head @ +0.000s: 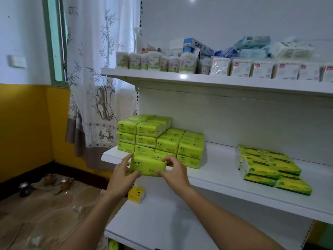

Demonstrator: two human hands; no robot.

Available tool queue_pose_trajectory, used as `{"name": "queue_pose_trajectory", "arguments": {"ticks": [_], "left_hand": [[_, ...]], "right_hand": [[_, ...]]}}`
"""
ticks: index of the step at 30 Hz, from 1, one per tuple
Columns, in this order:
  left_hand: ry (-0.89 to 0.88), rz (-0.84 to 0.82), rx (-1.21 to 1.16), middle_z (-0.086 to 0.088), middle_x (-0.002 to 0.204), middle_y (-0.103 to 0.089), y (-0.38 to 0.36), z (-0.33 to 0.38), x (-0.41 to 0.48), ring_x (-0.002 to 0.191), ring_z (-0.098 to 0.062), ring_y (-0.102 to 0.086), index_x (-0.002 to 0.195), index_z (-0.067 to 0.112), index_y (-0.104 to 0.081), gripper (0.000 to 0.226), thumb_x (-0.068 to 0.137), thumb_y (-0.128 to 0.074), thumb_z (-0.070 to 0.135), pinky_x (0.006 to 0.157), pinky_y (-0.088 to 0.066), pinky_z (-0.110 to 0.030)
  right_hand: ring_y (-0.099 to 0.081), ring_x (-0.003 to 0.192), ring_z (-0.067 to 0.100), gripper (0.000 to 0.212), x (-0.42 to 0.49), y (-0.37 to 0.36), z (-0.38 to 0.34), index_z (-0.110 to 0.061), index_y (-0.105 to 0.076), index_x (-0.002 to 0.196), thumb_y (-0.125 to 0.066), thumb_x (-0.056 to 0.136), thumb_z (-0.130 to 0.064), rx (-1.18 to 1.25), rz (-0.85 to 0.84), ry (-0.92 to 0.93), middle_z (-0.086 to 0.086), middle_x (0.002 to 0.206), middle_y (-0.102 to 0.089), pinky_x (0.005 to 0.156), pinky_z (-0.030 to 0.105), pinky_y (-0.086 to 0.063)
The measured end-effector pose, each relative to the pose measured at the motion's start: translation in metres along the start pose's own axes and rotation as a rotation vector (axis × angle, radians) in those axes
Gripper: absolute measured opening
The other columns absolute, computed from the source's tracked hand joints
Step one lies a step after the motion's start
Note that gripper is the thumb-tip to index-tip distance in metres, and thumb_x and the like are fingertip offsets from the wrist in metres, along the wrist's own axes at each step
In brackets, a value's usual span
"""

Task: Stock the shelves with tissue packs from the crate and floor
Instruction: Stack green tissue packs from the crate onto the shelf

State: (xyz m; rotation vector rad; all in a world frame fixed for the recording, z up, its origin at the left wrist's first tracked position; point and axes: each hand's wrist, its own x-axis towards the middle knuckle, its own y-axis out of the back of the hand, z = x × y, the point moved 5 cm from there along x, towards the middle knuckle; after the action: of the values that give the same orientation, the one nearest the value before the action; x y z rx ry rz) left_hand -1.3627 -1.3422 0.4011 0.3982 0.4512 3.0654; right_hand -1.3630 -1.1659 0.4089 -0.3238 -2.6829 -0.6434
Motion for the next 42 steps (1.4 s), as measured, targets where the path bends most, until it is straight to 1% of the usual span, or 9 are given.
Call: {"name": "queue_pose_trajectory", "arguments": {"ticks": [5,9,12,16,23,27,32,37,42], "left_hand": [[-0.024,-0.038,-0.035,-0.003,0.127,-0.049,-0.016,0.007,0.024,0.115,-0.019,-0.049,0.118,0.043,-0.044,0.056,0.064,-0.054,0.032,0.093,-0.045,-0.040],[-0.078,-0.095,0.047,0.006,0.135,-0.044,-0.030,0.012,0.044,0.122,-0.015,-0.040,0.118,0.032,-0.053,0.040,0.080,-0.059,0.022,0.097,-0.037,-0.035],[-0.100,-0.128,0.116,0.005,0.145,-0.035,-0.037,0.013,0.064,0.132,-0.017,-0.033,0.130,0.028,-0.047,0.048,0.085,-0.057,0.014,0.106,-0.033,-0.038],[-0.112,-0.165,0.117,0.004,0.148,-0.032,-0.055,0.013,0.105,0.135,-0.017,-0.031,0.135,0.028,-0.042,0.053,0.086,-0.058,0.016,0.105,-0.030,-0.035],[-0.241,-0.232,0.198,0.004,0.145,-0.037,-0.105,0.013,0.183,0.133,-0.013,-0.033,0.136,0.022,-0.043,0.053,0.086,-0.060,0.013,0.096,-0.027,-0.019],[-0.203,-0.216,0.293,0.003,0.143,-0.042,-0.119,-0.008,0.215,0.131,-0.015,-0.038,0.131,0.023,-0.049,0.065,0.068,-0.054,0.037,0.098,-0.028,-0.019],[-0.218,-0.196,0.473,0.007,0.138,-0.047,-0.128,-0.038,0.233,0.125,-0.018,-0.042,0.127,0.028,-0.053,0.075,0.057,-0.041,0.053,0.103,-0.029,-0.023],[-0.436,-0.014,0.678,0.005,0.112,-0.062,-0.132,-0.035,0.242,0.096,-0.019,-0.048,0.110,0.030,-0.062,0.055,0.059,-0.049,0.045,0.078,-0.048,-0.038],[-0.471,0.052,0.728,0.010,0.113,-0.061,-0.141,-0.039,0.246,0.104,-0.011,-0.044,0.105,0.032,-0.053,0.046,0.062,-0.049,0.048,0.079,-0.041,-0.032]], "right_hand": [[-0.051,0.094,0.012,0.028,0.026,0.020,0.003,-0.017,-0.054,0.086,-0.076,0.072,-0.008,-0.020,0.113,-0.003,0.000,0.095,-0.057,0.066,0.014,-0.032],[-0.052,0.093,0.013,0.026,0.053,0.035,0.007,-0.017,-0.053,0.085,-0.076,0.074,-0.011,-0.065,0.189,-0.004,0.001,0.094,-0.058,0.068,0.018,-0.032],[-0.051,0.093,0.013,0.026,0.072,0.040,0.009,-0.017,-0.053,0.086,-0.076,0.075,-0.013,-0.091,0.225,-0.005,0.000,0.094,-0.057,0.068,0.018,-0.032],[-0.050,0.094,0.010,0.025,0.104,0.050,0.018,-0.017,-0.053,0.087,-0.076,0.075,-0.013,-0.125,0.258,0.001,-0.002,0.095,-0.057,0.070,0.018,-0.032],[-0.052,0.095,0.015,0.025,0.194,0.077,0.059,-0.007,-0.059,0.097,-0.073,0.077,-0.011,-0.168,0.341,-0.037,0.004,0.101,-0.059,0.075,0.020,-0.036],[-0.054,0.104,0.024,0.026,0.250,0.077,0.090,-0.006,-0.058,0.101,-0.070,0.078,-0.007,-0.242,0.302,-0.091,0.012,0.108,-0.060,0.087,0.031,-0.042],[-0.052,0.105,0.028,0.024,0.292,0.074,0.119,-0.007,-0.057,0.103,-0.067,0.081,-0.009,-0.326,0.256,-0.184,0.014,0.113,-0.056,0.081,0.029,-0.039],[-0.055,0.104,0.029,0.025,0.317,0.074,0.132,-0.010,-0.055,0.105,-0.066,0.084,-0.016,-0.403,0.197,-0.193,0.011,0.116,-0.054,0.080,0.029,-0.042],[-0.056,0.102,0.032,0.031,0.344,0.072,0.142,-0.005,-0.054,0.112,-0.064,0.085,-0.015,-0.411,0.161,-0.179,0.017,0.119,-0.052,0.081,0.028,-0.042]]}}
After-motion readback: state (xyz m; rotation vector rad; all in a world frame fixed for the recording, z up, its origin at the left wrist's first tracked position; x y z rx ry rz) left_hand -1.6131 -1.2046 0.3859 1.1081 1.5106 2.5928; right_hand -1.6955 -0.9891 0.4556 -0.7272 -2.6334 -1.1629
